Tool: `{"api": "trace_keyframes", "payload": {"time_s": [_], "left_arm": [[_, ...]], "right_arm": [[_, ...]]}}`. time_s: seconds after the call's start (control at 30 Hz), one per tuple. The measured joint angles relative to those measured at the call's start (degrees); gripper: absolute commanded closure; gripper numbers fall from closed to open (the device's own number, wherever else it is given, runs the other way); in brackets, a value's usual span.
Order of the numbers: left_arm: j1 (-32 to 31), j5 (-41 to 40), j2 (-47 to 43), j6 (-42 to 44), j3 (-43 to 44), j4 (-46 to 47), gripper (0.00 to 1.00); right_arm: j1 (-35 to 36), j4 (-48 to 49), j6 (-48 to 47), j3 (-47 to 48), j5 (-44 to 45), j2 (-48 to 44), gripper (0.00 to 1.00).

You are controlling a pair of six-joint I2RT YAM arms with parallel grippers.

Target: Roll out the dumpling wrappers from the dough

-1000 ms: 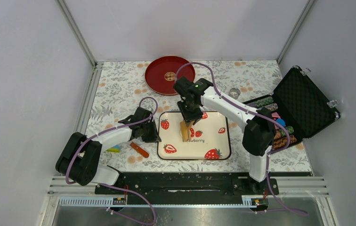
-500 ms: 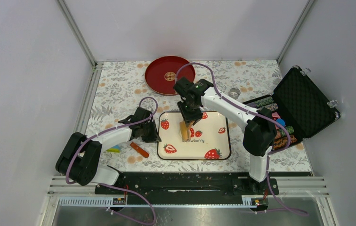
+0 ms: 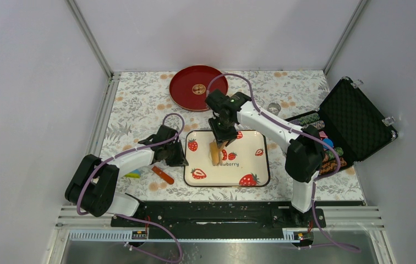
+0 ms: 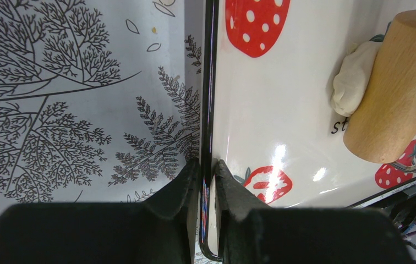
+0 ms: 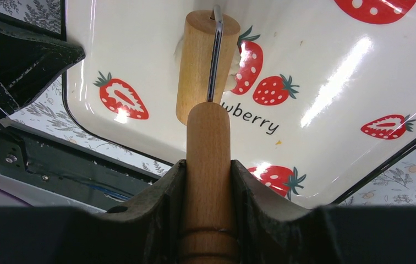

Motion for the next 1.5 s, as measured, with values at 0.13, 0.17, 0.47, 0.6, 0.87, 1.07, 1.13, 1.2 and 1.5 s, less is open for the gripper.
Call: {"api": "trace_keyframes", "payload": {"time_s": [0.13,0.17,0.47,0.6,0.87,1.07,1.13,1.2,1.5], "left_arm": [[0.0,0.0,0.0,0.0,0.0,0.0,1.0],[0.0,0.0,0.0,0.0,0.0,0.0,1.0],[0.0,0.0,0.0,0.0,0.0,0.0,1.0],[0.0,0.0,0.0,0.0,0.0,0.0,1.0],[0.0,0.0,0.0,0.0,0.0,0.0,1.0],[0.0,0.0,0.0,0.0,0.0,0.0,1.0],[0.0,0.0,0.0,0.0,0.0,0.0,1.0],[0.0,0.0,0.0,0.0,0.0,0.0,1.0],[0.0,0.0,0.0,0.0,0.0,0.0,1.0]], "right_arm": [[-0.8,0.8,0.0,-0.8,-1.3,-0.3,1.0],[-1.0,0.9,0.0,-1.0,-1.6,-0.4,1.0],[-2.2,1.7,0.0,-1.8,-3.5,-0.5,1.0],[-2.4,1.9,0.0,-2.1,-3.7,-0.5,1.0],[-3.3,3.3,0.0,-4.0,-4.4,-1.6,1.0],[-4.5,4.2,0.0,-5.2,-6.1,-2.0,1.0],[-4.9,4.4,0.0,-5.6,-6.5,-2.1,1.0],[-5.0,4.5,0.0,-5.7,-6.5,-2.1,1.0],[-5.0,6.2,-0.1,-7.9,-6.8,-4.6,1.0]]}}
